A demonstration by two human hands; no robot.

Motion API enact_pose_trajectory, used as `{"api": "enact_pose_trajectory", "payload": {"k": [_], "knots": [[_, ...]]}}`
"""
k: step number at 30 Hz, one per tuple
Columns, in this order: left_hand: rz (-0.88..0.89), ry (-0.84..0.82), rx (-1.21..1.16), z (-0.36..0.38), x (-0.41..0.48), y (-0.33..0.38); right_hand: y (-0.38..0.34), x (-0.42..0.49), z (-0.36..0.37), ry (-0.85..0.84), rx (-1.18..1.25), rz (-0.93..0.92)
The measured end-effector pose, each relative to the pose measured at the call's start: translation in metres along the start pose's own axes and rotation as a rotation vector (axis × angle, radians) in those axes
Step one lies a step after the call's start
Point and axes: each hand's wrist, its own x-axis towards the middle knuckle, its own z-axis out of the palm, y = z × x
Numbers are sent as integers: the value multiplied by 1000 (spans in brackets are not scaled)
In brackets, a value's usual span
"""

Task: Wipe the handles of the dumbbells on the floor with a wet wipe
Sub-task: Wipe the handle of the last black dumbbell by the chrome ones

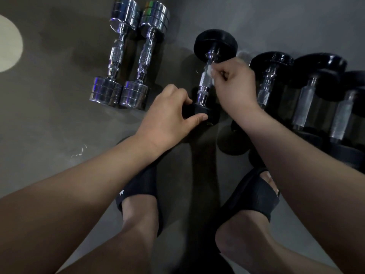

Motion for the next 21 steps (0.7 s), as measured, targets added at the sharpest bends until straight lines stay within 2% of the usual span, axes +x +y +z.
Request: {"api": "enact_pose_trajectory", "payload": {"k": [5,11,16,21], "knots": [[7,0,14,0,-1,-1,-2,-11,-1,-48,-9,-113],[14,-7,41,2,-1,2,-3,17,11,155,-41,20],[16,-1,37,1,-3,1,-8,7,15,135,-54,-42],[6,-20,27,-1,-2,3,-5,9,8,78,-40,-27]]}}
